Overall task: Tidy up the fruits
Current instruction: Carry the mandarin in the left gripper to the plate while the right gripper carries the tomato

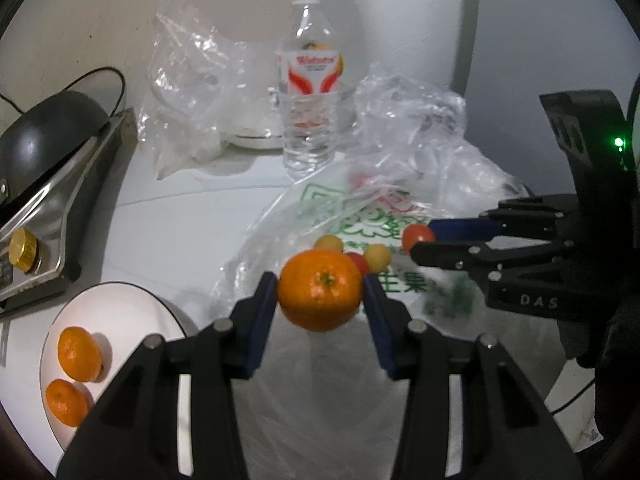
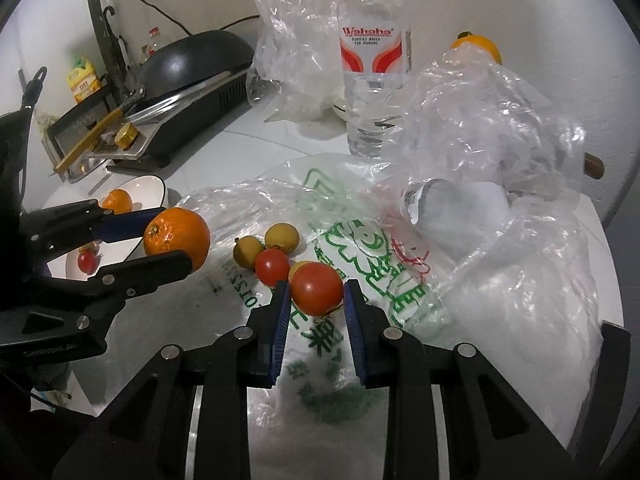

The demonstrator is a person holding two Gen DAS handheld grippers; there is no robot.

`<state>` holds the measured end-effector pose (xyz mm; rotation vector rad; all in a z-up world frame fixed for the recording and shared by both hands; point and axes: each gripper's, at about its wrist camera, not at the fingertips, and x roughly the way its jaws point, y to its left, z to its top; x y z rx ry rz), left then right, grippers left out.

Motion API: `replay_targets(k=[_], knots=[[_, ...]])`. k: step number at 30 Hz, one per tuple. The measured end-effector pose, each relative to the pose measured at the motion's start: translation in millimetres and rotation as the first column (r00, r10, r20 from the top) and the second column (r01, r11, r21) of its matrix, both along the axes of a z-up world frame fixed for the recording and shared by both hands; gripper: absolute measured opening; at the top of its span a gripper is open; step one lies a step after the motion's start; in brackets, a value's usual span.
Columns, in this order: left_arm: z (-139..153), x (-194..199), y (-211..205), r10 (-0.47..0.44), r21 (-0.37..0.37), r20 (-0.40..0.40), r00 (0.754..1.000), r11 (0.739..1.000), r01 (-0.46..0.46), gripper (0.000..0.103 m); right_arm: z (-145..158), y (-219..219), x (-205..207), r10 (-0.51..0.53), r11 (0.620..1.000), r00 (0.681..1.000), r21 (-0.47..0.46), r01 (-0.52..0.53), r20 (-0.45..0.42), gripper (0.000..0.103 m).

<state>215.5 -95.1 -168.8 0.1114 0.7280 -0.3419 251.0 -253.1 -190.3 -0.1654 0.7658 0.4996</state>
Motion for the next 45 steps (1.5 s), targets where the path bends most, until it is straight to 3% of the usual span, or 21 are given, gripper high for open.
replay_targets(k=[17, 45], knots=[[18, -41, 2, -0.019, -0.010, 0.063, 0.998, 1.000, 0.019, 0.045, 22, 2, -39, 0.002, 1.000, 0.998, 0.005, -0.003, 0.061, 0.029], [19, -93, 66, 0.088, -0.041, 0.074, 0.993, 0.996, -0.085, 0.045, 35, 55, -77, 0.065, 0.997, 0.994, -0.042, -0.062, 0.091, 0.029]])
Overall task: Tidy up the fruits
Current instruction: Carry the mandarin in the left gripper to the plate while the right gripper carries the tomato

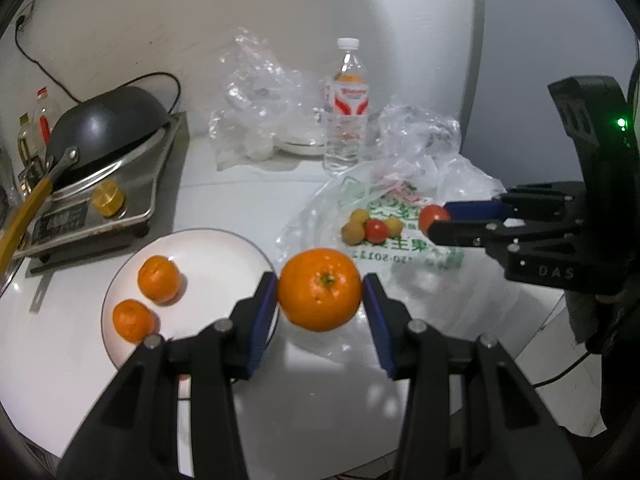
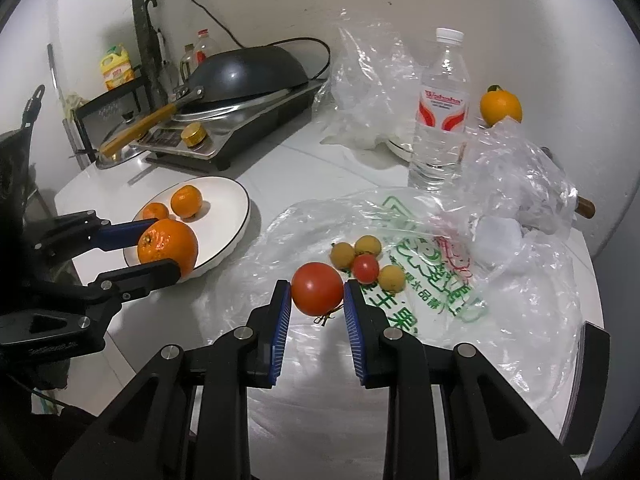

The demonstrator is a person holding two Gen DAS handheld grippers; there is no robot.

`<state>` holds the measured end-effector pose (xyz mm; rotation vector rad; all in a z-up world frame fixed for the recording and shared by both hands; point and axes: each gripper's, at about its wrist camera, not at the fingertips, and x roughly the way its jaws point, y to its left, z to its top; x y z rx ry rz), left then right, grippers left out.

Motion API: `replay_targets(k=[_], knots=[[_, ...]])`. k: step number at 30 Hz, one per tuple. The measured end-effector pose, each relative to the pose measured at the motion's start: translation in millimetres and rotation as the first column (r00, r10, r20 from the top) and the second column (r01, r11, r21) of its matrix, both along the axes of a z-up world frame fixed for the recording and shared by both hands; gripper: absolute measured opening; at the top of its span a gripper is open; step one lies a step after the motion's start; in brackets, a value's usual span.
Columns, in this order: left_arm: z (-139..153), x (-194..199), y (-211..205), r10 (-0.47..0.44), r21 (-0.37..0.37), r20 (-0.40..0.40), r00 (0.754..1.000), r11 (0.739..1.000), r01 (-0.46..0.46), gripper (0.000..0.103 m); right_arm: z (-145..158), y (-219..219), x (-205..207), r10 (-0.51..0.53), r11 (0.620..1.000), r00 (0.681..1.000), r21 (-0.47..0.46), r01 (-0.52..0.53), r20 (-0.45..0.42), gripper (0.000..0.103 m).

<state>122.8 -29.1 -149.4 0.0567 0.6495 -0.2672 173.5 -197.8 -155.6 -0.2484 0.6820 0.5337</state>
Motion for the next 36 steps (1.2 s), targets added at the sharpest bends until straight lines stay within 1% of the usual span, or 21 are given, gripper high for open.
replay_targets(k=[7, 13, 16, 18, 22, 30, 36], knots=[[-9, -7, 14, 0.019, -0.005, -0.020, 1.000, 1.000, -0.019, 0.045, -2, 15, -2, 0.027, 1.000, 1.000, -0.013, -0.027, -0.008, 0.029], [-20, -9, 30, 0.056, -0.017, -0.044, 0.997, 0.998, -0.057, 0.045, -4, 29, 1, 0.053, 0.998, 0.998, -0.027, -0.054, -0.015, 0.029], [-23, -8, 37, 0.073, -0.010, -0.050, 0.996, 0.997, -0.074, 0.045, -6, 37, 3, 0.068, 0.997, 0.997, -0.030, -0.068, -0.022, 0.029], [-26, -6, 41, 0.086, 0.008, -0.047, 0.995, 0.996, -0.086, 0.045, -7, 42, 4, 0.078, 0.996, 0.997, -0.032, -0.078, -0.024, 0.029], [-32, 1, 48, 0.106, 0.021, -0.053, 0.993, 0.994, -0.105, 0.045, -9, 49, 7, 0.089, 0.995, 0.996, -0.035, -0.090, -0.030, 0.029], [-46, 15, 63, 0.136, 0.026, -0.087, 0.987, 0.991, -0.135, 0.045, -5, 53, 10, 0.084, 0.996, 0.996, -0.041, -0.085, -0.021, 0.029], [-52, 20, 68, 0.127, 0.031, -0.109, 0.986, 0.992, -0.125, 0.045, -5, 62, 10, 0.111, 0.993, 0.994, -0.033, -0.111, -0.018, 0.029]])
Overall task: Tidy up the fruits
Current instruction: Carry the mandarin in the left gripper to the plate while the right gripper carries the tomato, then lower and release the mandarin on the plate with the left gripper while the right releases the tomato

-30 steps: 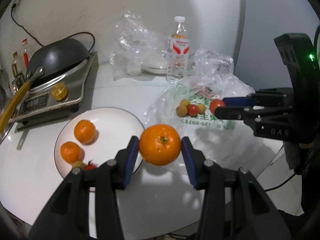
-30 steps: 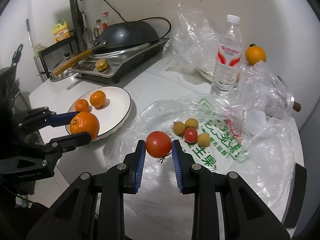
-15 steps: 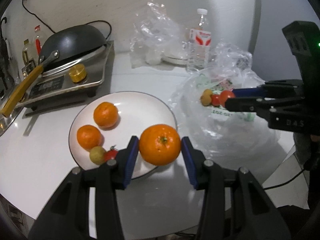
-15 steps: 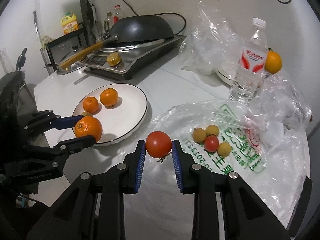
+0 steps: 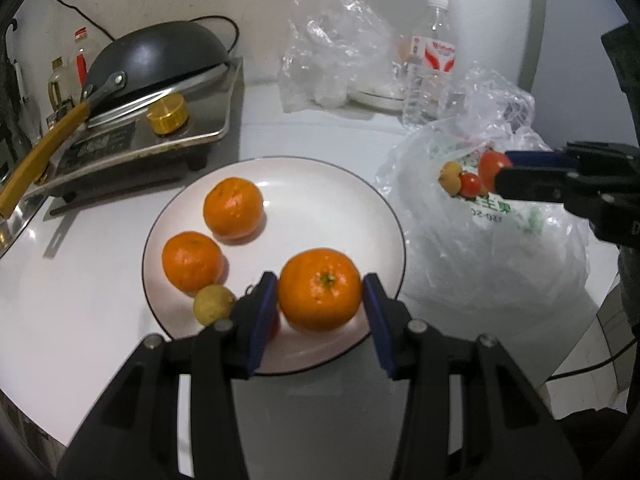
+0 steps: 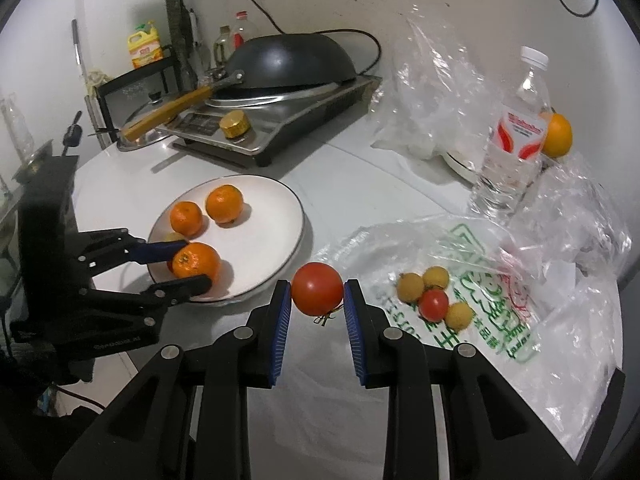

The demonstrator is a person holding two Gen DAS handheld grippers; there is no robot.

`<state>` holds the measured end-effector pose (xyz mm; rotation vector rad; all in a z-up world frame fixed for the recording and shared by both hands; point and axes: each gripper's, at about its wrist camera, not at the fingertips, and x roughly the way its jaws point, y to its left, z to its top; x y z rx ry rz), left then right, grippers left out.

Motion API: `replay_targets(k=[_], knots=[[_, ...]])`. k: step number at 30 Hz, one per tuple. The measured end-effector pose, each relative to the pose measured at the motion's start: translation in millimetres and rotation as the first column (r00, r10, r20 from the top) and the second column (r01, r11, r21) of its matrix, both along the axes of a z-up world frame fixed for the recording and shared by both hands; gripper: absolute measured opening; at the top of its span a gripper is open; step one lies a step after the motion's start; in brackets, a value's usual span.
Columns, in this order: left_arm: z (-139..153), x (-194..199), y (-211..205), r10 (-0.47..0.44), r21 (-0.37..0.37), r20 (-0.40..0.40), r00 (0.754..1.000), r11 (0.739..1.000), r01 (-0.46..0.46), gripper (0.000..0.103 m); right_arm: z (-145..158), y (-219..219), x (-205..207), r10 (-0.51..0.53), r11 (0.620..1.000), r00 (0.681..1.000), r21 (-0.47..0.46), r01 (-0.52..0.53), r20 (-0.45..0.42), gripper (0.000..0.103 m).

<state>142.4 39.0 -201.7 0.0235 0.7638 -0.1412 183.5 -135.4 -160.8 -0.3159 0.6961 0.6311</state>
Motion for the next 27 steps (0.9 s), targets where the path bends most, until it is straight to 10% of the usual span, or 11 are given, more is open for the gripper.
replay_targets(k=[27], knots=[[20, -14, 29, -0.001, -0.096, 0.052, 0.999, 0.995, 0.006, 0.046, -20, 65, 12, 0.103, 0.994, 0.993, -0.033, -0.105, -0.056, 0.029]])
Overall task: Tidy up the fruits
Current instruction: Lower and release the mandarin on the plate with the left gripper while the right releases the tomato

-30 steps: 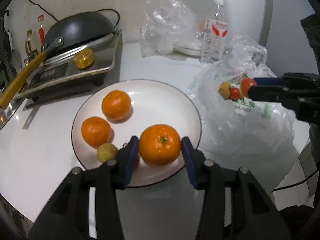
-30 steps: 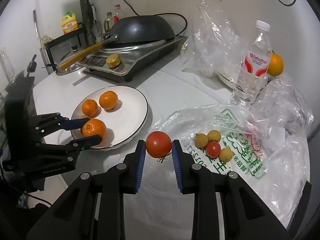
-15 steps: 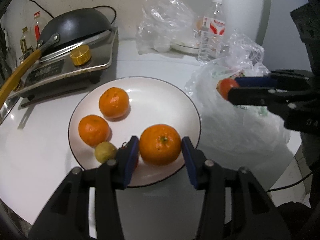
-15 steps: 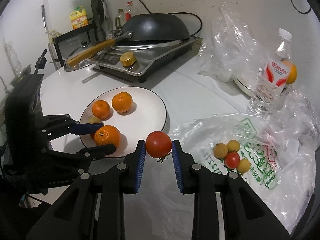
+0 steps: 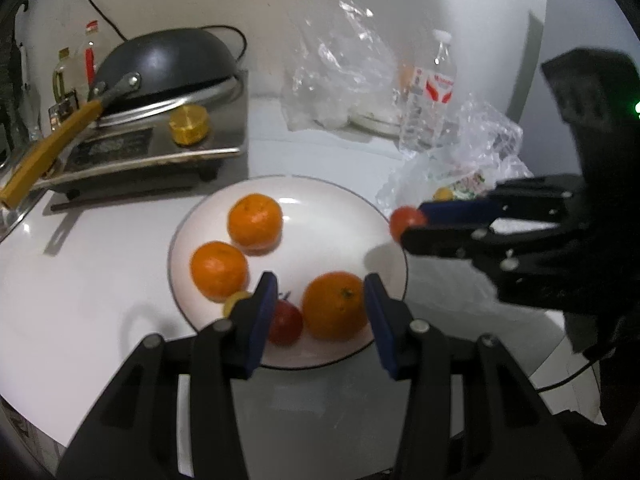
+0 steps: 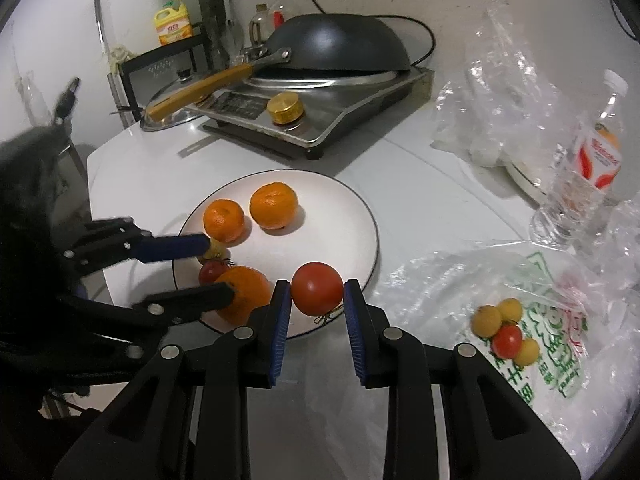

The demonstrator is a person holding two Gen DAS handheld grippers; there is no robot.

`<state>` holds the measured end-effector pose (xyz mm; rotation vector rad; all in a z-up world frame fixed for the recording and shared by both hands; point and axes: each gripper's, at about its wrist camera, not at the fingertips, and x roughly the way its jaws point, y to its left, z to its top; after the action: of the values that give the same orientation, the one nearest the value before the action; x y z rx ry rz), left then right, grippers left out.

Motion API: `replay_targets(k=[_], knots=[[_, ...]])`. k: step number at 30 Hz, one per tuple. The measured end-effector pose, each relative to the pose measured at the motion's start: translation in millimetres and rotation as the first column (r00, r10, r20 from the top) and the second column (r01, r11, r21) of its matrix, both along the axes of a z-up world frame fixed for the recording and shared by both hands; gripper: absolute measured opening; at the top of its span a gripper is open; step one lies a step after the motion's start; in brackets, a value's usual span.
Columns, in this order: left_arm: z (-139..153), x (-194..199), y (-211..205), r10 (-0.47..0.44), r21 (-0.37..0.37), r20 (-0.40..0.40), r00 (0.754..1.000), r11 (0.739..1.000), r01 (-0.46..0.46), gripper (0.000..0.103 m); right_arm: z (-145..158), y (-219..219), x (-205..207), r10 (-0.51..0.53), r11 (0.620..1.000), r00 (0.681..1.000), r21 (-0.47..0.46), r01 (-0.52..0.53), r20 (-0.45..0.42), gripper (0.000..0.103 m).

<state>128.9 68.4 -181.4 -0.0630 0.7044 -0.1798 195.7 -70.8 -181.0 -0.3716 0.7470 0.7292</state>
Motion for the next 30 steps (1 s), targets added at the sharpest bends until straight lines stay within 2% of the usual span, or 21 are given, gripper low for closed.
replay_targets(k=[10, 20, 30], knots=[[-4, 0, 20, 0.053, -0.021, -0.002, 0.999, 0.998, -0.053, 0.047, -14, 21, 7, 0.023, 0.999, 0.999, -0.030, -0.025, -0.043, 0.029], [-4, -6, 27, 0.082, -0.041, 0.009, 0.997, 0.996, -0.082, 0.047, -22, 24, 8, 0.021, 0.998, 0.998, -0.052, -0.024, -0.066, 0.029], [-2, -12, 24, 0.084, -0.017, 0.010, 0.996, 0.996, -0.084, 0.047, -19, 22, 4, 0.017, 0.999, 0.998, -0.046, -0.020, -0.063, 0.029]])
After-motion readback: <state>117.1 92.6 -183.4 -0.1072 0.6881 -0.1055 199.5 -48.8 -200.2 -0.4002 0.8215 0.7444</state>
